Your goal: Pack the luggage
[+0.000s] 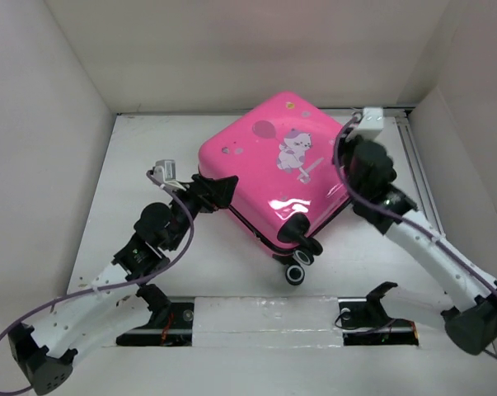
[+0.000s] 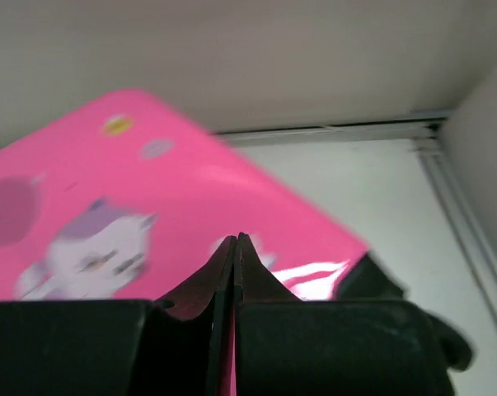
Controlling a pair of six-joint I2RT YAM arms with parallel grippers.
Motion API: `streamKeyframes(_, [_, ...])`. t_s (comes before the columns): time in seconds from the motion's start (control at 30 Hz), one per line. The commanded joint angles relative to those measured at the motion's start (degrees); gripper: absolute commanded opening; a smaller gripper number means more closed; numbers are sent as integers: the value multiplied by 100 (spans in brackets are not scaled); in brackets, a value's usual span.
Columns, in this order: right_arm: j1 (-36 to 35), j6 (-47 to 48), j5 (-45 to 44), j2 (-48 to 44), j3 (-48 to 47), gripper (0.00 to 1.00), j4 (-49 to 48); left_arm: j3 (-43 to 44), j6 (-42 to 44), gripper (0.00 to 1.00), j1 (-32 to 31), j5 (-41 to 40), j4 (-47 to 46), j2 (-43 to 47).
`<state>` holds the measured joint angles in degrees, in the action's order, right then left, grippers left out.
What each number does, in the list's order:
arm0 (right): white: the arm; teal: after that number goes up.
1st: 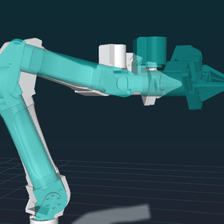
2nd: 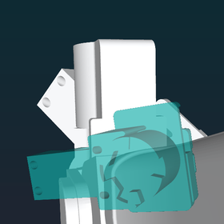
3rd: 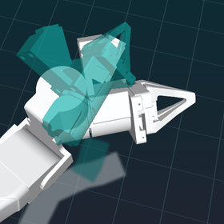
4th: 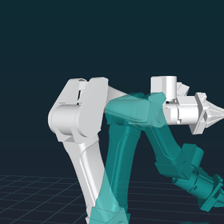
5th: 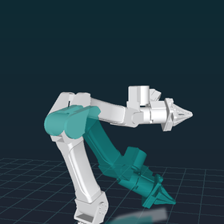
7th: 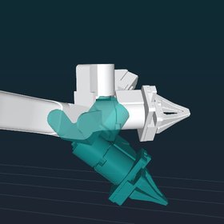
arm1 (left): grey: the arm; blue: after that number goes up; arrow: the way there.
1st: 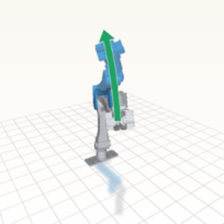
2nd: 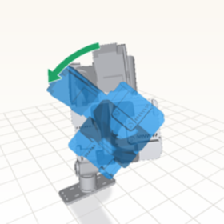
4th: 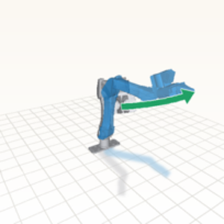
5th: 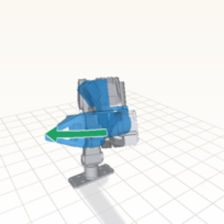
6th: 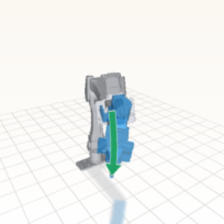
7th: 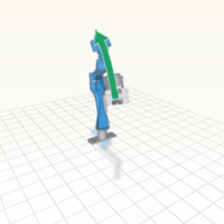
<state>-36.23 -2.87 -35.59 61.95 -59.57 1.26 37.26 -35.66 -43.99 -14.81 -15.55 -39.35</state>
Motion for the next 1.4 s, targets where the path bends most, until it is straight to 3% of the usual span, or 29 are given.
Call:
streamKeyframes(0.0, [1632,68,1342,368,-581,3,147,-516,-362,100,13,75,114,322])
streamKeyframes(0.1, [3180,-353,2799,1221,-994,19,94,-1070,-530,100,13,-30,175,840])
streamKeyframes(0.13, [3784,-519,3708,1553,-1126,24,-71,-1132,-530,100,13,-275,436,1129])
streamKeyframes(0.2, [4173,-582,4196,1802,-1179,35,-151,-1133,-530,100,13,-564,771,1429])
streamKeyframes(0.23, [4298,-583,4271,1890,-1180,49,-213,-1133,-591,100,13,-706,912,1570])
streamKeyframes(0.33, [4598,-583,4823,2311,-1180,69,-337,-1264,-644,100,13,-945,1282,2071])
streamKeyframes(0.5, [4748,-1213,6307,2620,-136,67,-1449,-1414,-1021,100,13,-1278,1538,2528])
streamKeyframes(0.7, [3975,-1759,6741,1813,1543,65,-2945,-1414,-1031,100,13,-1244,1441,2828])
streamKeyframes(0.83, [3290,-2689,6864,1312,2563,65,-4053,-1230,-1031,100,13,-1192,1379,2775])
streamKeyframes(0.97, [2272,-3402,6067,882,3398,69,-5063,-1080,-1031,100,13,-1042,1195,2574])
streamKeyframes(1.2, [689,-3528,4914,424,3163,72,-4969,-570,-925,100,13,-1156,1327,2432])
streamKeyframes(1.37, [642,-2483,4308,-261,2338,74,-3452,-500,-689,100,13,-893,1125,2432])
